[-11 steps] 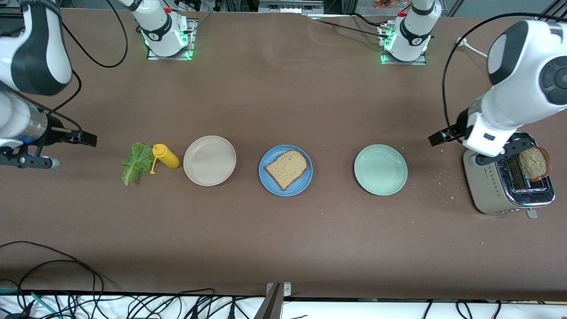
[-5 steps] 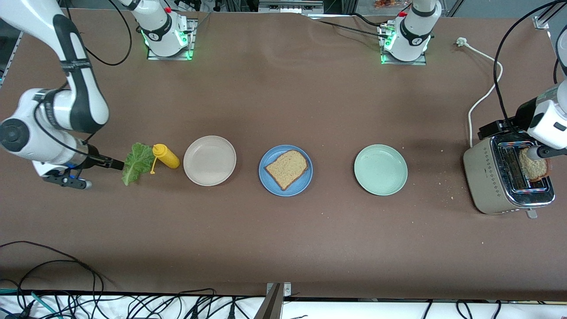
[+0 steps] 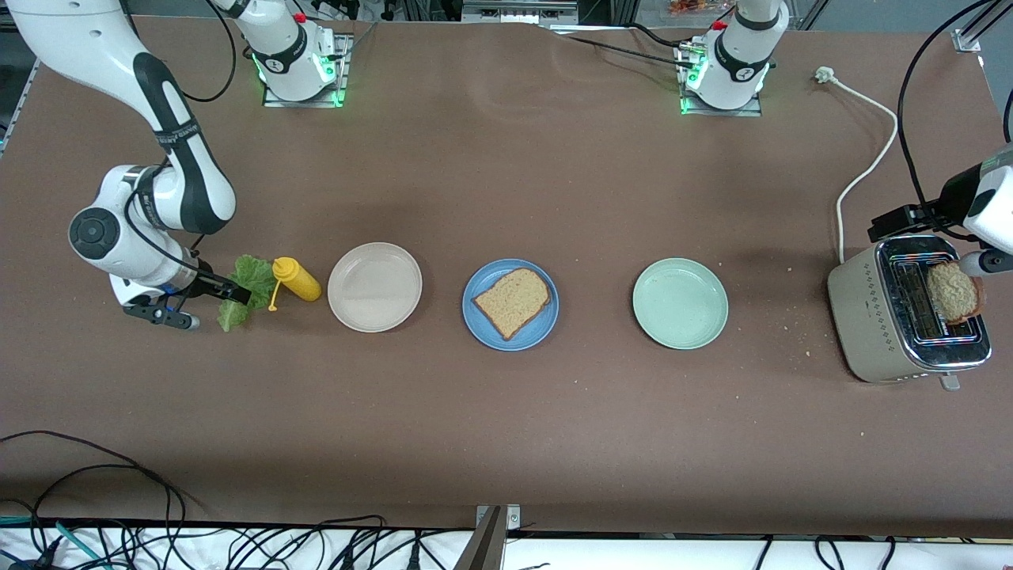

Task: Make sandwich in blue plate with both arms
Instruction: 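Grasp the green lettuce leaf with the right gripper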

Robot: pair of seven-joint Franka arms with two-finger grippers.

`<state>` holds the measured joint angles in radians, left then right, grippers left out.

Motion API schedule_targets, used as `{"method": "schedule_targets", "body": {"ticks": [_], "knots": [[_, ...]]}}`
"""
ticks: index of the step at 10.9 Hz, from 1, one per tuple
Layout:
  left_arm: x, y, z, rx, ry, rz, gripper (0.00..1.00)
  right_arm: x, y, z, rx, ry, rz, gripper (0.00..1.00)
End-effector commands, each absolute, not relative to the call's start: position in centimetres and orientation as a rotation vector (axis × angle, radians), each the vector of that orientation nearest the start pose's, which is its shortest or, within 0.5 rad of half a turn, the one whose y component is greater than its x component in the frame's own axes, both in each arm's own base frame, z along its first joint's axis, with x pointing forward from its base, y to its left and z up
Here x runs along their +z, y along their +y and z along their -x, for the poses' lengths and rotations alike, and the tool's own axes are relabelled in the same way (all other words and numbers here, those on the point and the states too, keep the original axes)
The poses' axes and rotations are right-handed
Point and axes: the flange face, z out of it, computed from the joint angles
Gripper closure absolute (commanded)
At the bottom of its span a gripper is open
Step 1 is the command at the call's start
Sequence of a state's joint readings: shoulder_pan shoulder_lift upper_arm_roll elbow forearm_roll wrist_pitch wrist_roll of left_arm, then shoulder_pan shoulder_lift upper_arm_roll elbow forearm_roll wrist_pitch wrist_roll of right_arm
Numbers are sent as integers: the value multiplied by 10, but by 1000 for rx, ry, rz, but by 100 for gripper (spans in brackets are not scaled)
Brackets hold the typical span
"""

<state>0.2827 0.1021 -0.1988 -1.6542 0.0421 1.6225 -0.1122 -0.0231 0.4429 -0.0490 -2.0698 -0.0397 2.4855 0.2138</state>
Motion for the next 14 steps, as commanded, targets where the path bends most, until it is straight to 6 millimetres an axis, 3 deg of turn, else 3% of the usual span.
{"method": "schedule_targets", "body": {"ticks": [1, 2, 3, 4, 5, 9, 14], "knots": [[537, 63, -569, 216, -281, 3118, 0, 180, -42, -590, -29, 412, 3150, 13], [537, 66, -569, 214, -291, 3118, 0, 182, -42, -590, -32, 415, 3150, 49], [537, 66, -569, 214, -291, 3118, 0, 182, -42, -591, -34, 396, 3152, 70], [538, 66, -569, 211, -291, 3118, 0, 188, -45, -597, -60, 386, 3153, 88], [538, 66, -569, 211, -291, 3118, 0, 191, -45, -598, -62, 381, 3154, 97], [539, 67, -569, 209, -291, 3118, 0, 226, -49, -619, 43, 330, 3168, 100], [539, 68, -569, 207, -290, 3117, 0, 312, -53, -648, 226, 260, 3174, 100]]}}
